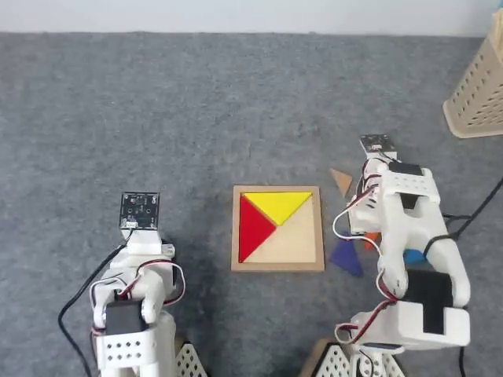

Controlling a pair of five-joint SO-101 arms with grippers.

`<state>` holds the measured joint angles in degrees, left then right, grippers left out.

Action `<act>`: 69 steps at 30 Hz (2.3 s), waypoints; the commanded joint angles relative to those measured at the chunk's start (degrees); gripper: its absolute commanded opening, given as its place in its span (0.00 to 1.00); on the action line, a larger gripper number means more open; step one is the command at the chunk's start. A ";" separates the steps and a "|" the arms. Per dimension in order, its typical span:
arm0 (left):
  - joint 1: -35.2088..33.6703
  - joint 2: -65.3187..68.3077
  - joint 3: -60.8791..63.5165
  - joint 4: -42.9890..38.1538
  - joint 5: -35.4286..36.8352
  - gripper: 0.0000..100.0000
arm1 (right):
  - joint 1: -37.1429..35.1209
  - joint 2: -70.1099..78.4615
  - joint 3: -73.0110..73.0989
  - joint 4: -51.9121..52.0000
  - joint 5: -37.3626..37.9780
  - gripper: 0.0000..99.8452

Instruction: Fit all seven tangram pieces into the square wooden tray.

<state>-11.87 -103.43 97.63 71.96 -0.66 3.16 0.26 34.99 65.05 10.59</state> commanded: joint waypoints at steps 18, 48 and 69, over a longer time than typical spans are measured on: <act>-0.26 -1.23 -1.10 0.35 0.44 0.01 | -10.15 2.86 -19.96 11.47 1.93 0.19; -0.26 -1.23 -1.10 0.35 0.44 0.01 | 3.82 1.80 -6.15 0.04 -7.21 0.18; -0.26 -1.23 -1.10 0.35 0.44 0.01 | -10.68 17.80 -28.04 6.37 4.31 0.18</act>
<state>-11.87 -103.43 97.63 71.96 -0.66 -5.98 19.34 10.99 70.51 11.91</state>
